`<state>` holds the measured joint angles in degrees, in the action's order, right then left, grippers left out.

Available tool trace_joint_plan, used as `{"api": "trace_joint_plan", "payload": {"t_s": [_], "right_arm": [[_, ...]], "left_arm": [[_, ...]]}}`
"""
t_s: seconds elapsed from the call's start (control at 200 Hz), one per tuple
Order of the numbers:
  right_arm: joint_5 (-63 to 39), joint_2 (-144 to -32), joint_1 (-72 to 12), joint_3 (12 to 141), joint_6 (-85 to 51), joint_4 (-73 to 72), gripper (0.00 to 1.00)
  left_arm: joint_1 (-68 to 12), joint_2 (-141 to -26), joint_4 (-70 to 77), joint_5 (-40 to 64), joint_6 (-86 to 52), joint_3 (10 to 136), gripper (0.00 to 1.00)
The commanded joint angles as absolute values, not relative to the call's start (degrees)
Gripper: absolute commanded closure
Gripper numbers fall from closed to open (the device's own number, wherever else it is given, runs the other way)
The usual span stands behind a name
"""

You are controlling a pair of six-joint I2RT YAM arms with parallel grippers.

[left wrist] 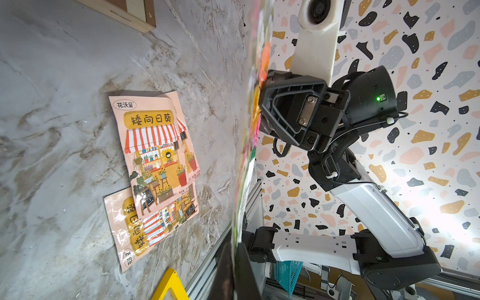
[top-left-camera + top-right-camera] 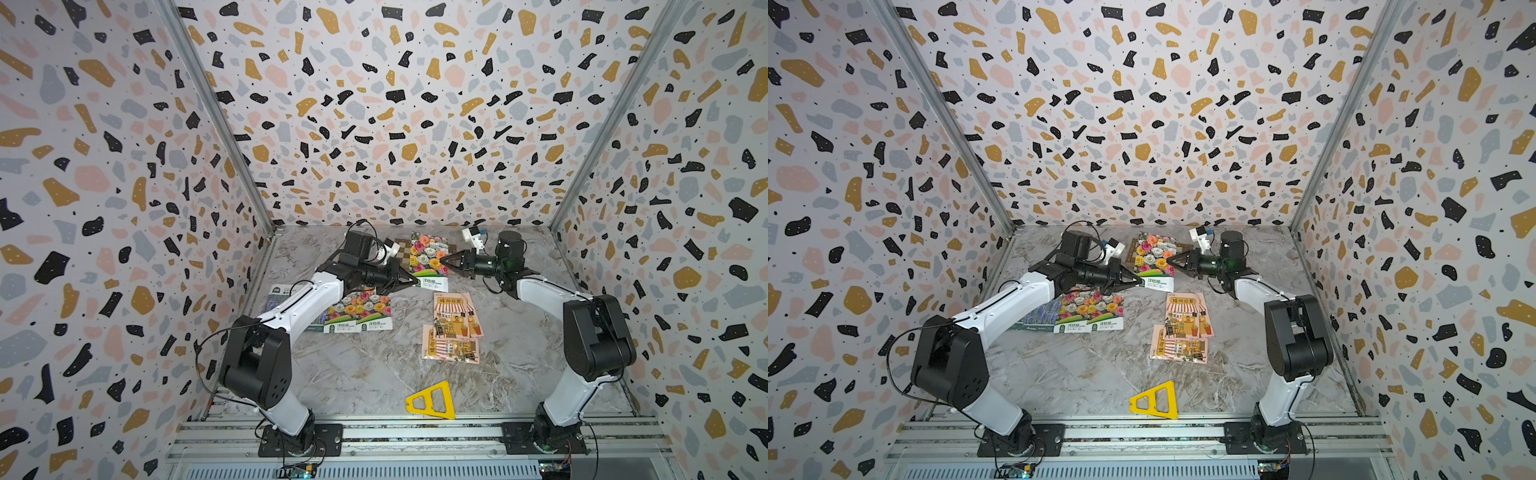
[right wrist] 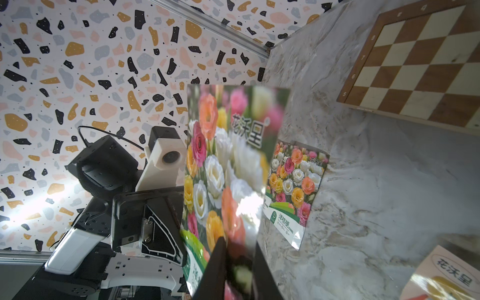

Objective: Arrange the seed packets in a row
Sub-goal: Pick up the seed packet from the center of the board, then place the seed packet at the center of the board.

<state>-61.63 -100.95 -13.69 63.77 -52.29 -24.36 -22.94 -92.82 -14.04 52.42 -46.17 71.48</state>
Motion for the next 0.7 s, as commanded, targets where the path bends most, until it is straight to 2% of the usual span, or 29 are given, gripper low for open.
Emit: {"api": "trace_joint_plan", "payload": {"t_s": [0.0,0.065,0.09,0.23,0.335,0.39,0.541,0.696], "right_arm": [[-61.2,-98.8,-13.5,64.3,-49.2,-20.9,0.90],[-61.1,-98.7,-13.5,64.1,-48.8,-20.5,0.97],[-61.0,-98.7,-13.5,64.1,-48.5,-20.3,1.00],[-59.5,-98.3,-13.6,64.9,-45.5,-16.4,1.00],[-57.7,-98.3,-14.1,65.4,-42.2,-13.1,1.00],[-56.7,-98.6,-14.8,66.0,-39.7,-10.4,1.00],[-51.8,-99.8,-17.9,67.0,-33.7,-2.9,1.00],[-49.2,-102.4,-22.1,67.5,-34.1,-2.7,1.00]], "left_arm": [[-22.5,-91.4,-17.7,51.1,-42.4,71.9,1.00],[-22.5,-91.3,-20.4,49.5,-40.7,72.5,0.99],[-22.5,-91.2,-21.3,48.8,-40.2,72.7,0.93],[-21.9,-90.0,-26.0,43.5,-37.4,72.8,0.48],[-20.0,-88.0,-30.4,37.1,-34.7,72.3,0.29],[-18.6,-86.2,-32.8,33.2,-33.2,71.9,0.25],[-17.4,-81.1,-43.9,14.5,-26.1,76.1,0.09],[-15.9,-76.0,-48.1,3.2,-20.7,78.2,0.01]]}}
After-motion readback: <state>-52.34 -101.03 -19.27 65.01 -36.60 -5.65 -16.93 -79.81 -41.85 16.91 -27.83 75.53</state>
